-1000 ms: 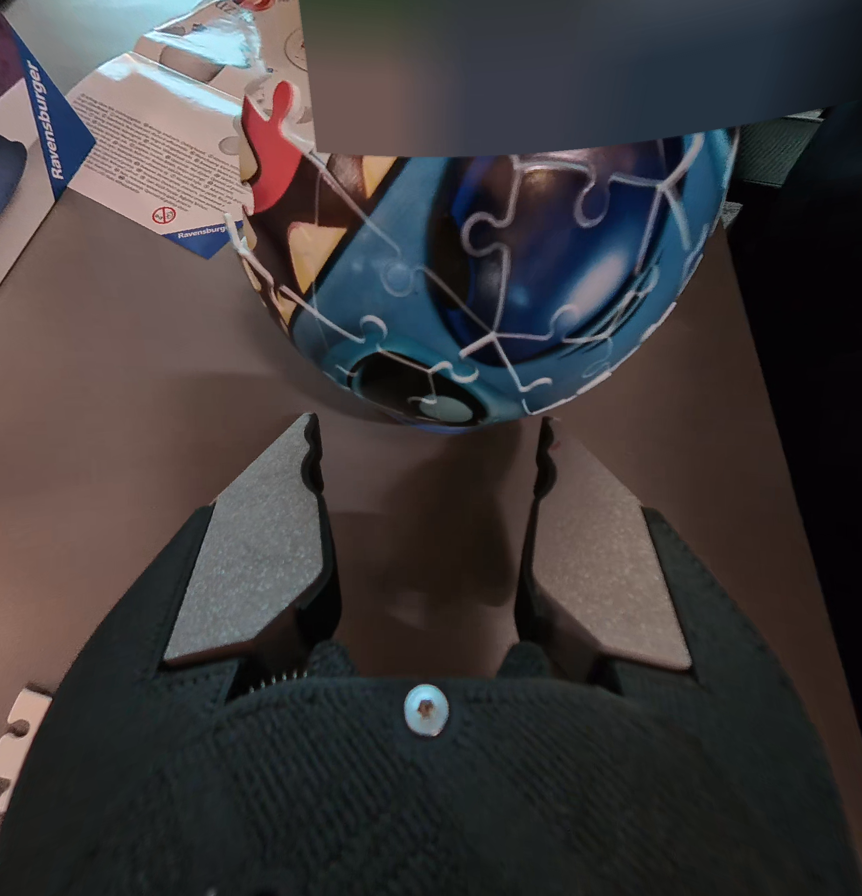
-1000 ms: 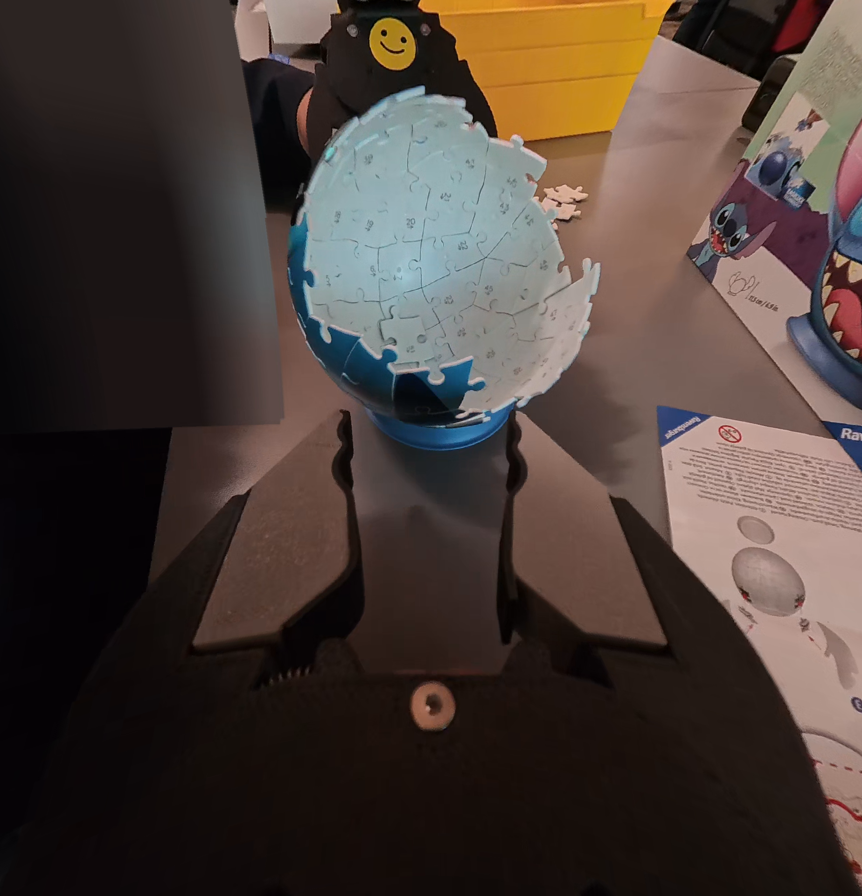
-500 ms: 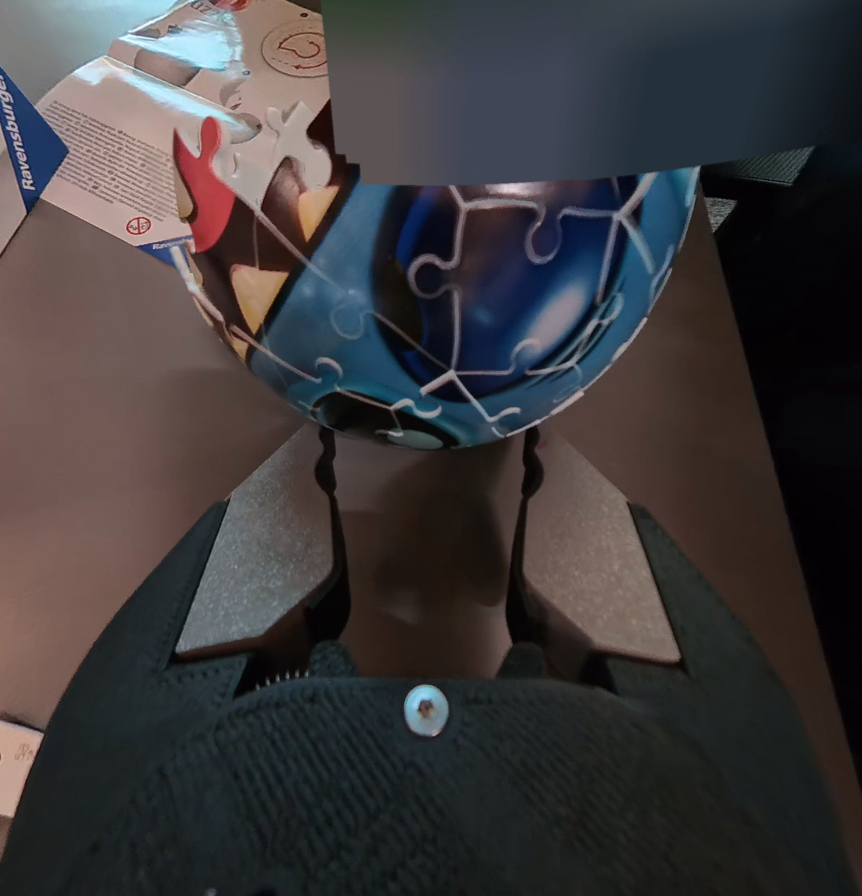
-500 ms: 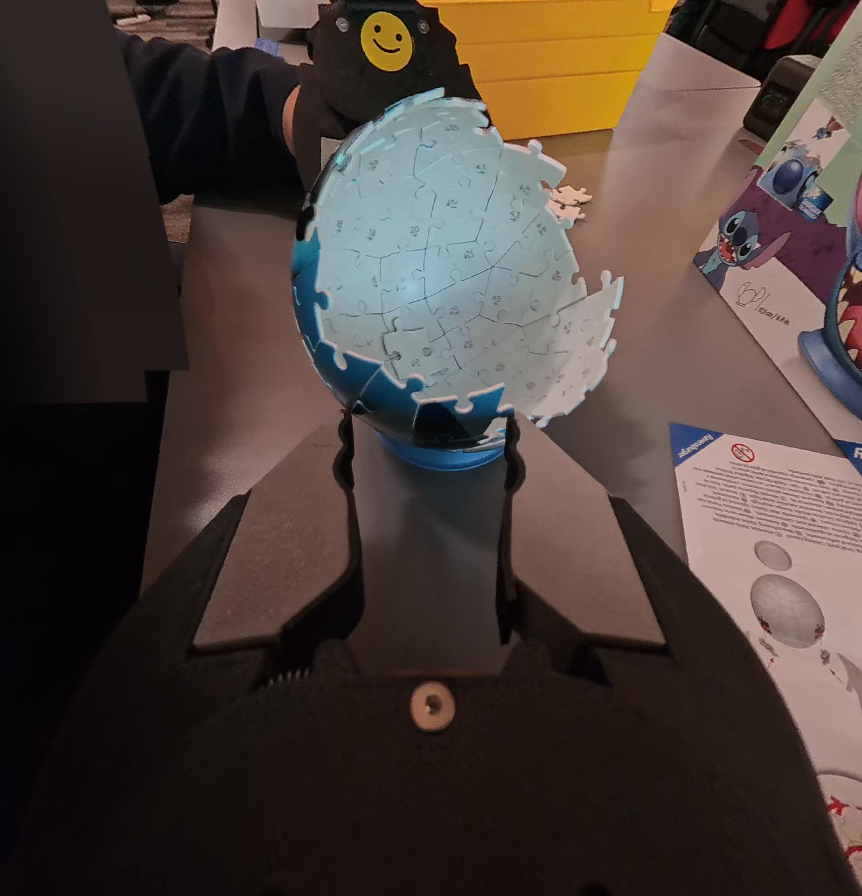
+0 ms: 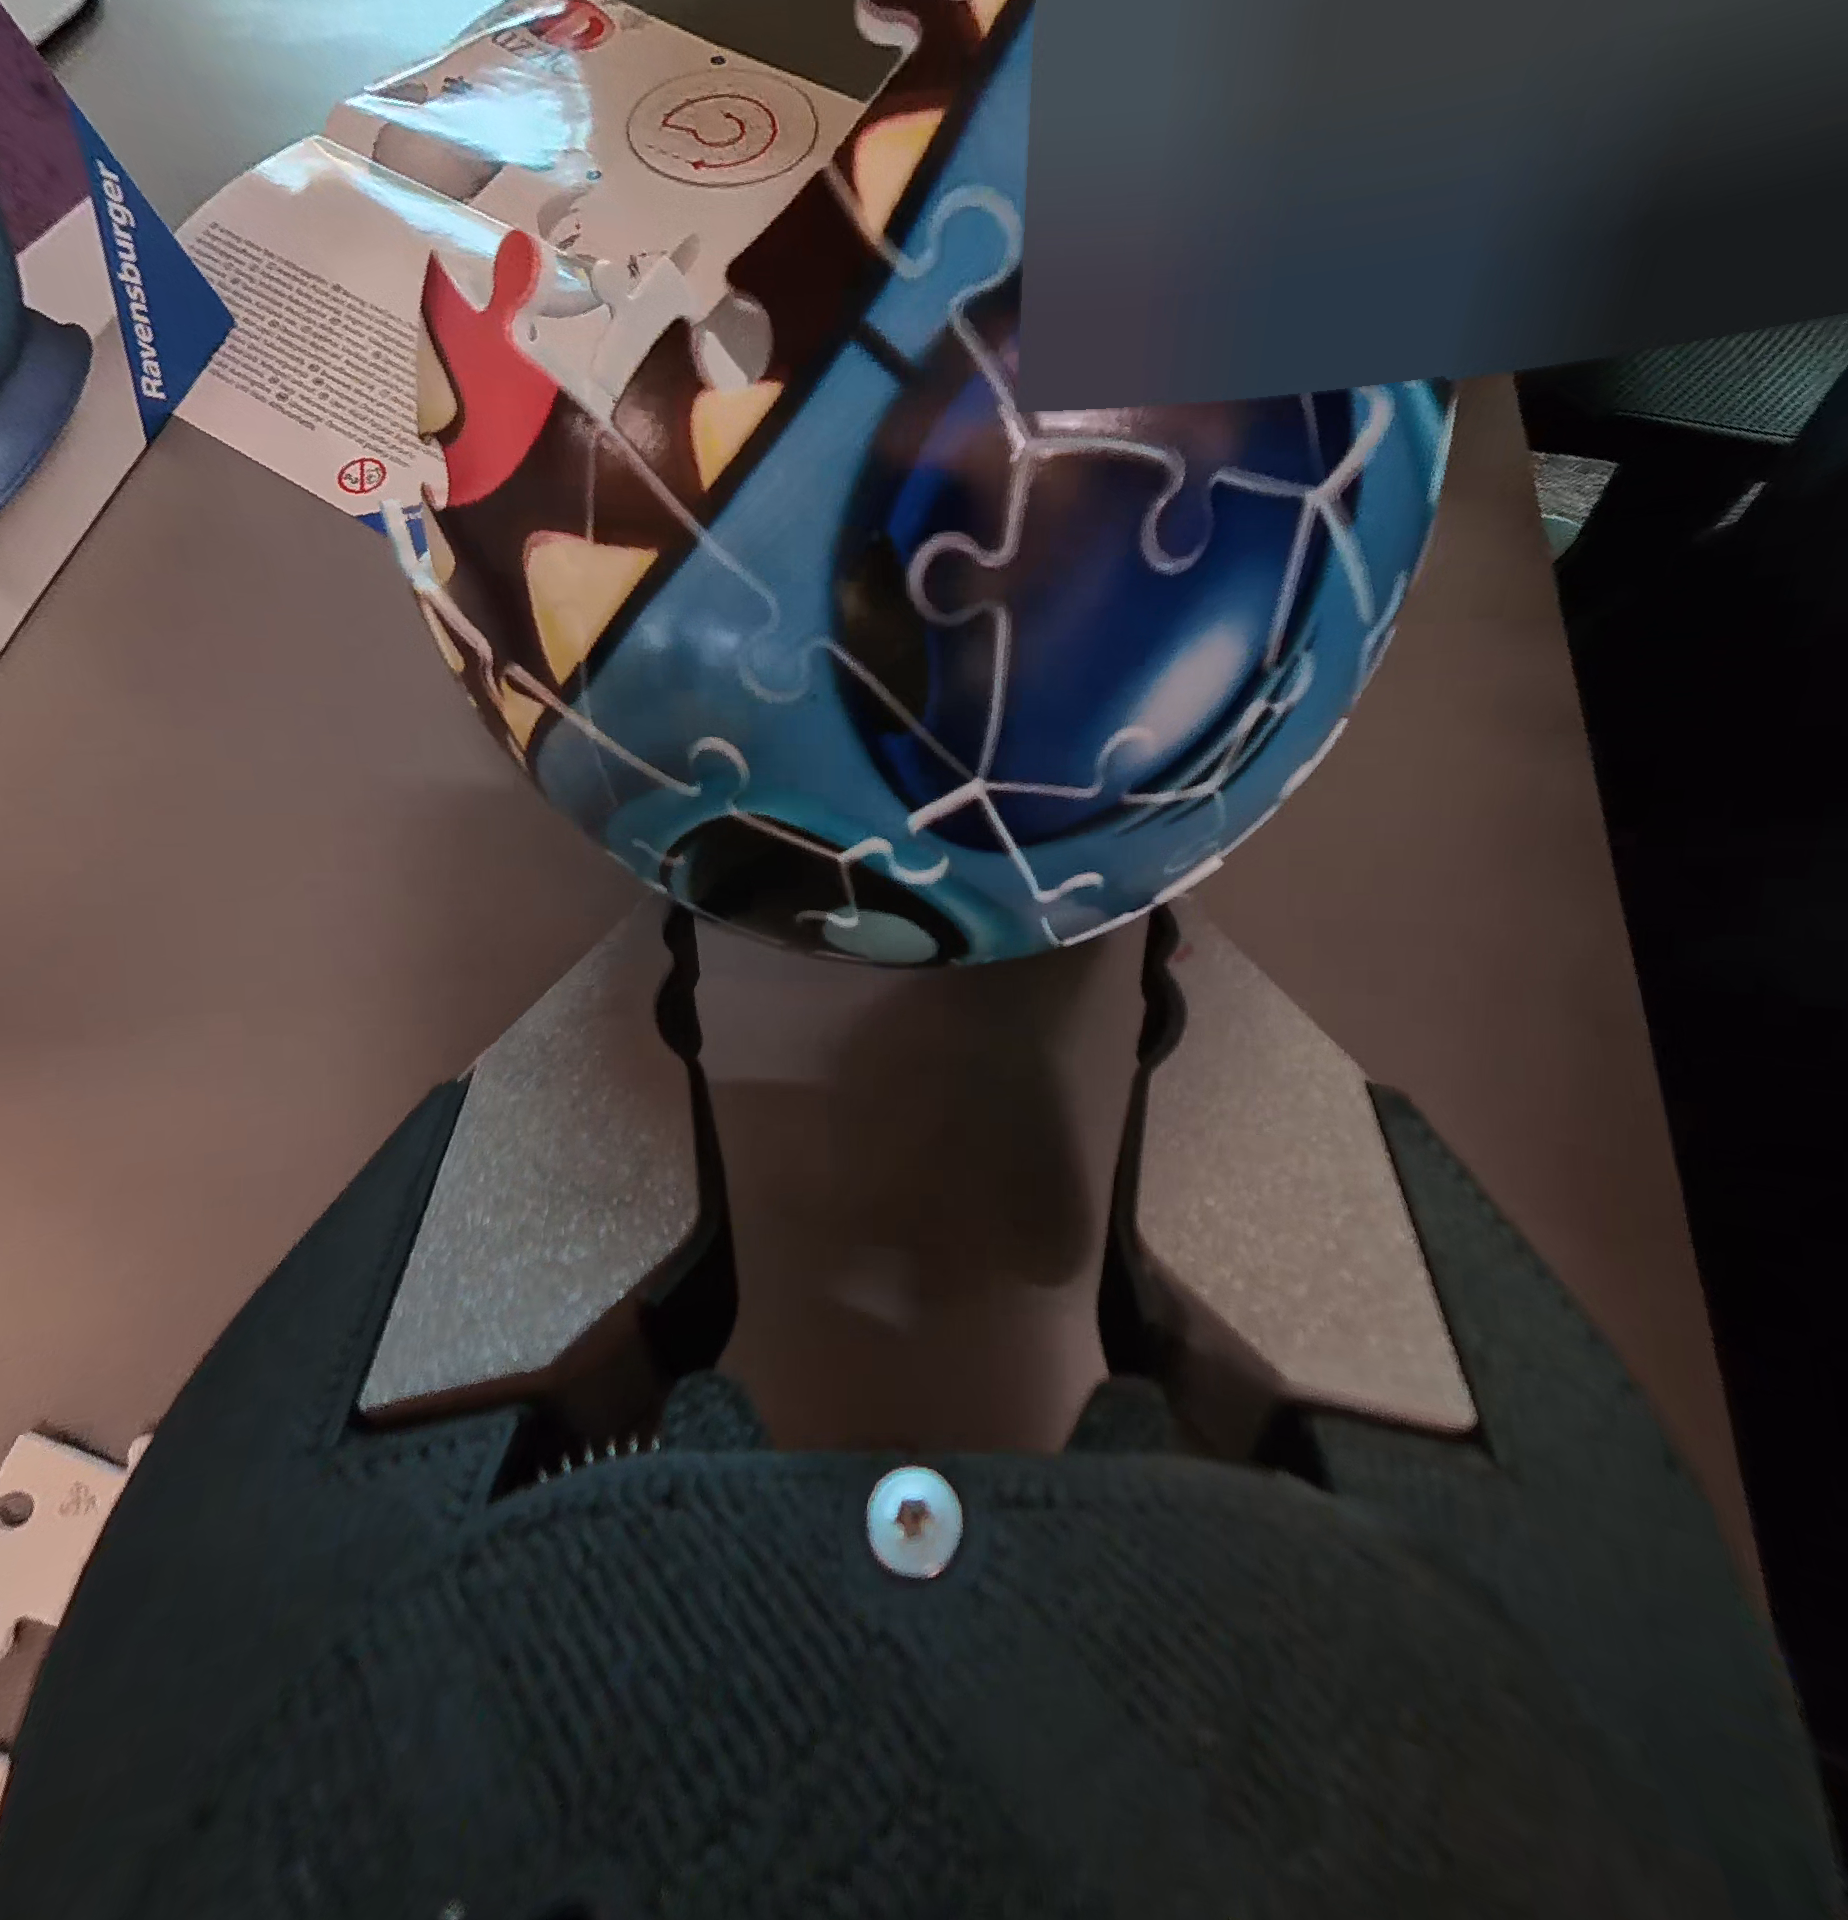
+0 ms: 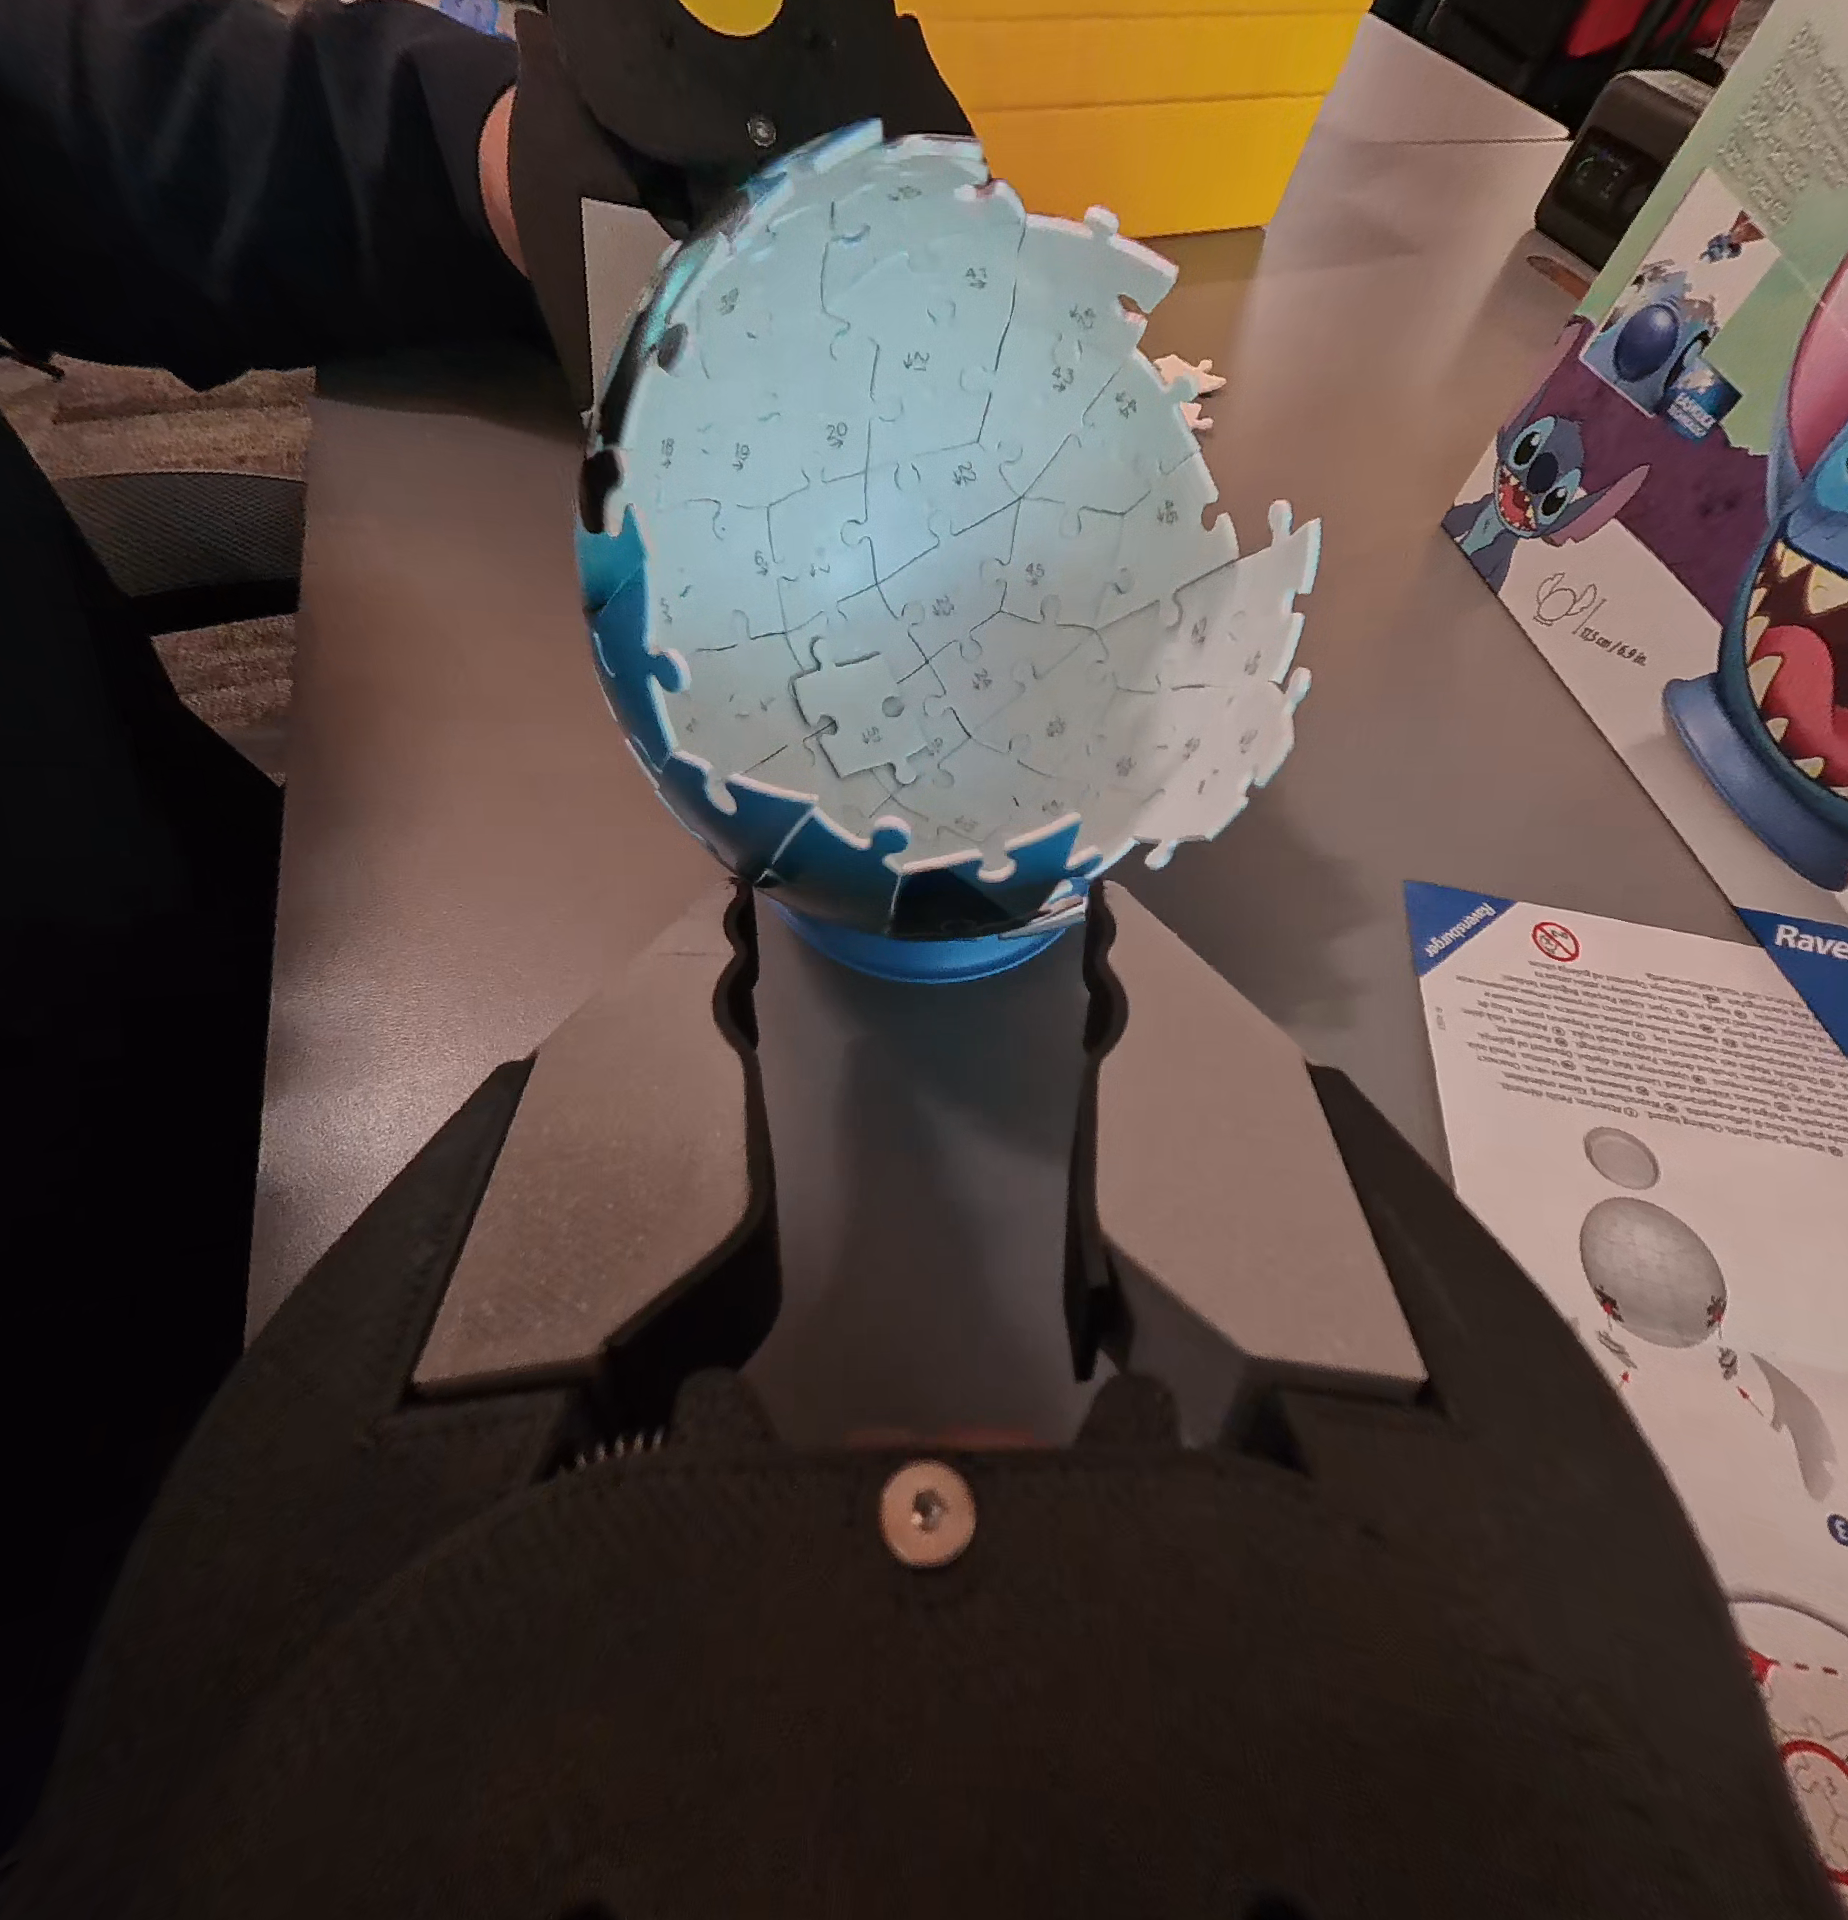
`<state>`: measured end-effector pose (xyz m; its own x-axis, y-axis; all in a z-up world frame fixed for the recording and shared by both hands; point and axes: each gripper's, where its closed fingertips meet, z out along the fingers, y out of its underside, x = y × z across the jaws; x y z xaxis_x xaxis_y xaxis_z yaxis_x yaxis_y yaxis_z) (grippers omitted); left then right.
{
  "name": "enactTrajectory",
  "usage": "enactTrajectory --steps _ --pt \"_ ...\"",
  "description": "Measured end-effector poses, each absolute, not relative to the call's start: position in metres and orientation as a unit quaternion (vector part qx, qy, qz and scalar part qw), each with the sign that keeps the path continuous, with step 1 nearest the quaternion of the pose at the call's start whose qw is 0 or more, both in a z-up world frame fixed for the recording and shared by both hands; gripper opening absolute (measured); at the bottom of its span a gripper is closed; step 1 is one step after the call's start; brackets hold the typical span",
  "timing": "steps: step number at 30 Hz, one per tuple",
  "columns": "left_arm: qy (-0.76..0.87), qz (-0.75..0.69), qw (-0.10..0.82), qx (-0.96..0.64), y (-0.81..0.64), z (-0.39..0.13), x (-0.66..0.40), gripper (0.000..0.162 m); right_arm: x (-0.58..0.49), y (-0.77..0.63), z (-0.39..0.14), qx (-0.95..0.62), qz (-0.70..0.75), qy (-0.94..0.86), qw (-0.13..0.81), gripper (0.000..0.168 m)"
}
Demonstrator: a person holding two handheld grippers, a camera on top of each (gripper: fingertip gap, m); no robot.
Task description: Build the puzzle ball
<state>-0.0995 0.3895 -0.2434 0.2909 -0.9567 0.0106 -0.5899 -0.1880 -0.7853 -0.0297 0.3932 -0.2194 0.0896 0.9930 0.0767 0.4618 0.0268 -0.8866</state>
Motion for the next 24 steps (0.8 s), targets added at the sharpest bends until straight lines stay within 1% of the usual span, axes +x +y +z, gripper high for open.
enactTrajectory --steps 14,18,24 --pt "0.528 -0.255 0.339 -0.735 0.3835 -0.2414 -0.1068 0.082 -0.0348 0.3884 -0.2149 -0.612 0.348 -0.586 0.400 0.061" --pt "0.528 -0.265 0.335 -0.734 0.3841 -0.2410 -0.1067 0.081 -0.0327 0.3926 -0.2184 -0.629 0.355 -0.575 0.385 0.066" --pt "0.530 -0.270 0.328 -0.734 0.3837 -0.2450 -0.1044 0.081 -0.0286 0.3956 -0.2150 -0.632 0.370 -0.562 0.384 0.067"
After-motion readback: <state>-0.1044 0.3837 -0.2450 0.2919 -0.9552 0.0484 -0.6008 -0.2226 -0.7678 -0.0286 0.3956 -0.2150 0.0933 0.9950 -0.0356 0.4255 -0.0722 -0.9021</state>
